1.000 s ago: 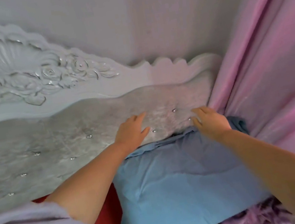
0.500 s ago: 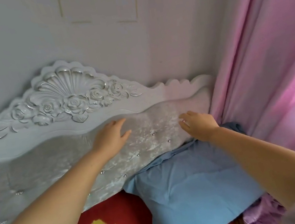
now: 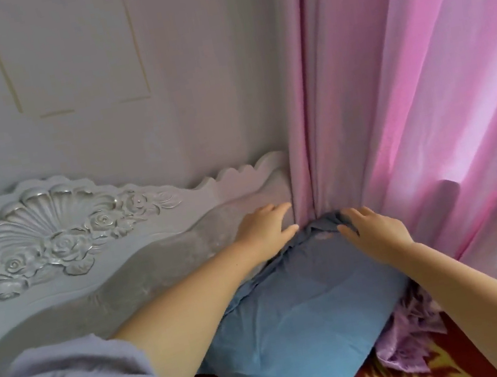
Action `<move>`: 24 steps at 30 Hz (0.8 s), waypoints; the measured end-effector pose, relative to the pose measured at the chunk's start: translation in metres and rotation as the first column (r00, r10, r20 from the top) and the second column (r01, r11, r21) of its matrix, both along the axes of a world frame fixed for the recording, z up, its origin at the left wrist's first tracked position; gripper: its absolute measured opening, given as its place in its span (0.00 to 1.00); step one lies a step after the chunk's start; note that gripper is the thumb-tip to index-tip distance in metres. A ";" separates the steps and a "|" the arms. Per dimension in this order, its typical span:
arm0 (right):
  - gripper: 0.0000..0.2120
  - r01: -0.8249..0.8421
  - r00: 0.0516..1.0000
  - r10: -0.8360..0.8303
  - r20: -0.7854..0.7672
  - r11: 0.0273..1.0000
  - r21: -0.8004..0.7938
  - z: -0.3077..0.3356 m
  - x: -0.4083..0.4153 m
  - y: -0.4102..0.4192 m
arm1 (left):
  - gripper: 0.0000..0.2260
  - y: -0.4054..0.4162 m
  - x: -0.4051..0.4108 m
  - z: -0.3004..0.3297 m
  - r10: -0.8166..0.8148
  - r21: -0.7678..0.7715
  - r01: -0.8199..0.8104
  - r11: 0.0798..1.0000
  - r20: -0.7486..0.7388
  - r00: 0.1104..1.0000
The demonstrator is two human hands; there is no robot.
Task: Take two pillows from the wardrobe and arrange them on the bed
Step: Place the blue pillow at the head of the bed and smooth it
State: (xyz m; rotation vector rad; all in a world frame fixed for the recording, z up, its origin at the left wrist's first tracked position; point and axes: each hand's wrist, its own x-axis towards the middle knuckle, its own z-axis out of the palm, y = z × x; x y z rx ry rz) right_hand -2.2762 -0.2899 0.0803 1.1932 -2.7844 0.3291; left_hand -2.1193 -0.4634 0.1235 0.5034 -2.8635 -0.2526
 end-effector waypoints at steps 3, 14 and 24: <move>0.19 0.063 0.998 -0.063 -0.005 0.998 -0.006 -0.004 -0.021 0.045 | 0.23 0.039 -0.026 -0.014 -0.031 0.063 0.031 0.998 0.000 1.000; 0.21 -0.105 0.994 0.109 0.002 0.949 0.296 -0.042 -0.053 0.169 | 0.22 0.177 -0.051 -0.108 0.203 0.322 -0.207 0.924 0.044 0.978; 0.21 -0.255 0.966 0.252 0.057 0.894 0.368 -0.063 0.033 0.076 | 0.23 0.127 0.110 -0.130 0.492 0.275 -0.493 0.825 0.077 0.867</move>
